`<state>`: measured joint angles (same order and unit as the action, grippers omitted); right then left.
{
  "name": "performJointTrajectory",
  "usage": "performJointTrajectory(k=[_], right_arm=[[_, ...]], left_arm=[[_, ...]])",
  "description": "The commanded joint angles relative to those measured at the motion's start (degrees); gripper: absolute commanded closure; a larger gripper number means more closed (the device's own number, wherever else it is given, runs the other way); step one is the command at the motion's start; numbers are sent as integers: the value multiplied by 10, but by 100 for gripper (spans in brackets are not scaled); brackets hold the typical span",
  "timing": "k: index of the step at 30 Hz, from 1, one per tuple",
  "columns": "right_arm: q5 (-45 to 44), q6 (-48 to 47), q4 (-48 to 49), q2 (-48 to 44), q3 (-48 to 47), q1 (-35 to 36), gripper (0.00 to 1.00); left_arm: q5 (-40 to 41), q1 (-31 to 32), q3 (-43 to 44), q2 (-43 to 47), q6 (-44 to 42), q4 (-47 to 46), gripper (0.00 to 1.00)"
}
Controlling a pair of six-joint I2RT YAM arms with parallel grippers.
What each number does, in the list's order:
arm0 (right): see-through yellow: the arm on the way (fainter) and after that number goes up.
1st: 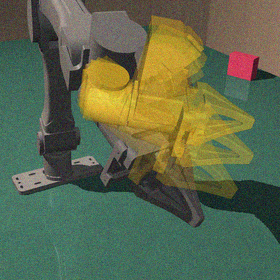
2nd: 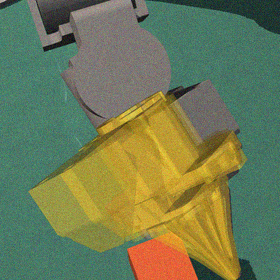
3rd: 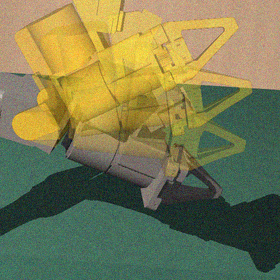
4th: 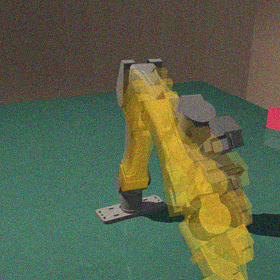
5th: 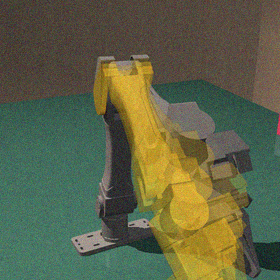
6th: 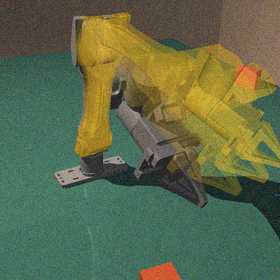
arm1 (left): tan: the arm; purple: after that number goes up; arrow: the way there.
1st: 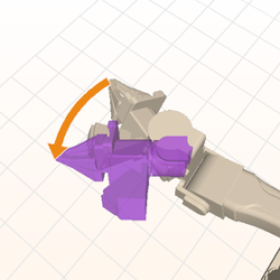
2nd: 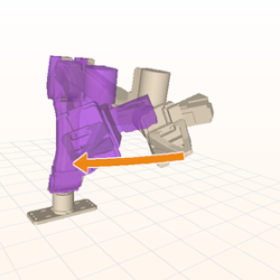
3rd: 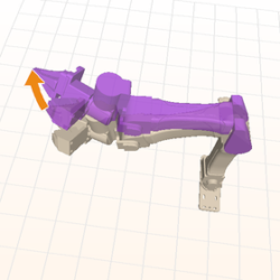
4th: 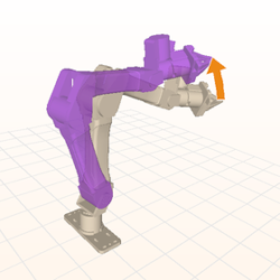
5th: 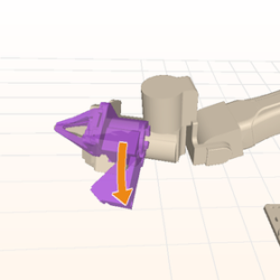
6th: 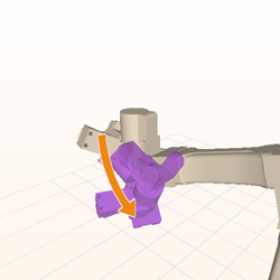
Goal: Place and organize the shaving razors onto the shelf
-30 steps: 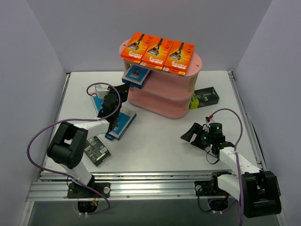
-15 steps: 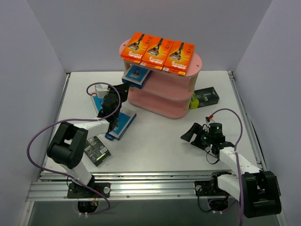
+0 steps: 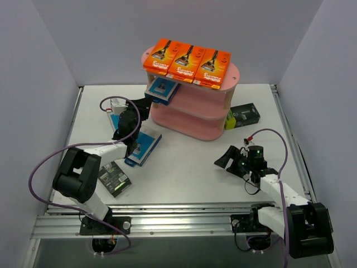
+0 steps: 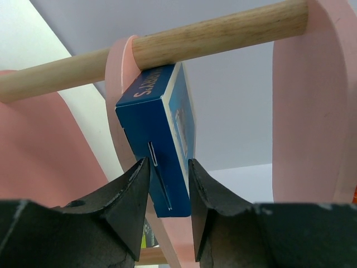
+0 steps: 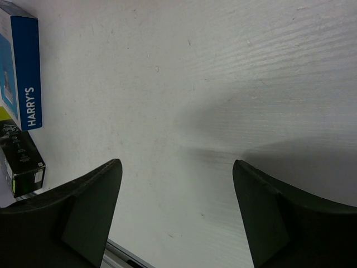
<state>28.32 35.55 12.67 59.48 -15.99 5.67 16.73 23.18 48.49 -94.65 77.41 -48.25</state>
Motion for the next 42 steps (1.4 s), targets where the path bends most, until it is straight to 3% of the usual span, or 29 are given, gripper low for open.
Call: performJointTrajectory(k=[1, 10, 14, 20, 24, 30, 38, 42], right_arm=[[-5, -7, 10, -2, -13, 2, 24], [-3, -7, 6, -13, -12, 4, 24], [-2, -7, 7, -21, -10, 4, 24], [-4, -7, 10, -19, -10, 9, 24], [-6, -6, 9, -29, -8, 14, 24], [-2, -7, 10, -40, -6, 16, 24], [2, -6, 10, -63, 0, 17, 24], [-3, -6, 11, -69, -1, 17, 24]], left_arm=[[-29, -15, -1, 38, -22, 8, 57], [-48, -42, -47, 117, -58, 100, 52], [-62, -82, -113, 232, -95, 159, 53], [-59, -101, -158, 394, -166, 370, 52], [-31, -110, -173, 450, -182, 477, 53], [-24, -119, -146, 415, -254, 571, 53], [-28, -132, -75, 303, -349, 555, 52], [-38, -137, -58, 261, -397, 500, 52]])
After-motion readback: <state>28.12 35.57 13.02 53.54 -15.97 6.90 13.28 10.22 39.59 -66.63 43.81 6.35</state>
